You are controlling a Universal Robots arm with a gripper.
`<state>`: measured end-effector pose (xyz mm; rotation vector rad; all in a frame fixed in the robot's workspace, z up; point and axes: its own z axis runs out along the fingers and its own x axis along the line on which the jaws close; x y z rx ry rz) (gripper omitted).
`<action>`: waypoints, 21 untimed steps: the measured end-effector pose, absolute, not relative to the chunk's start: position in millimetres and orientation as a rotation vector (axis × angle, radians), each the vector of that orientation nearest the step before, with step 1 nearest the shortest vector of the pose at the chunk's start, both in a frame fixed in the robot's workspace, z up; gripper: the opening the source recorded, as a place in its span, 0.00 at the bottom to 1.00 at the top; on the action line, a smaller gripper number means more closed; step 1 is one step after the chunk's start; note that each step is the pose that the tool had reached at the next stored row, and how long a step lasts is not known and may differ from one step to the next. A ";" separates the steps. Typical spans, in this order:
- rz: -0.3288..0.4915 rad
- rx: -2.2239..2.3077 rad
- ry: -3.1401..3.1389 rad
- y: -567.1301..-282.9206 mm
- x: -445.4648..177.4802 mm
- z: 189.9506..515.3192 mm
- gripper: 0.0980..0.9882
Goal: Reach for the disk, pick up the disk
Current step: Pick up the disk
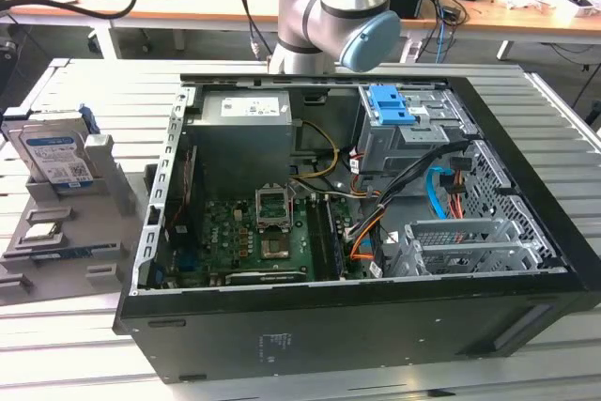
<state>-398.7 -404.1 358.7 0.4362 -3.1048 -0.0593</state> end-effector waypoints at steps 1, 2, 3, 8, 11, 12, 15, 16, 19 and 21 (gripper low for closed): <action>-0.059 0.454 -3.102 -404.1 -398.7 358.8 0.01; -0.059 0.466 -3.100 -404.1 -398.7 358.8 0.01; -0.059 0.491 -3.096 -404.1 -398.7 358.8 0.01; -0.059 0.581 -3.079 -404.1 -398.7 358.7 0.01; -0.059 0.632 -3.069 -404.1 -398.7 358.7 0.01; -0.058 0.652 -3.064 -404.1 -398.7 358.7 0.01; -0.058 0.699 -3.053 -404.1 -398.7 358.7 0.01; -0.058 0.713 -3.050 -404.1 -398.7 358.7 0.01; -0.058 0.756 -3.039 -404.1 -398.7 358.7 0.01; -0.058 0.803 -3.026 -404.1 -398.7 358.7 0.01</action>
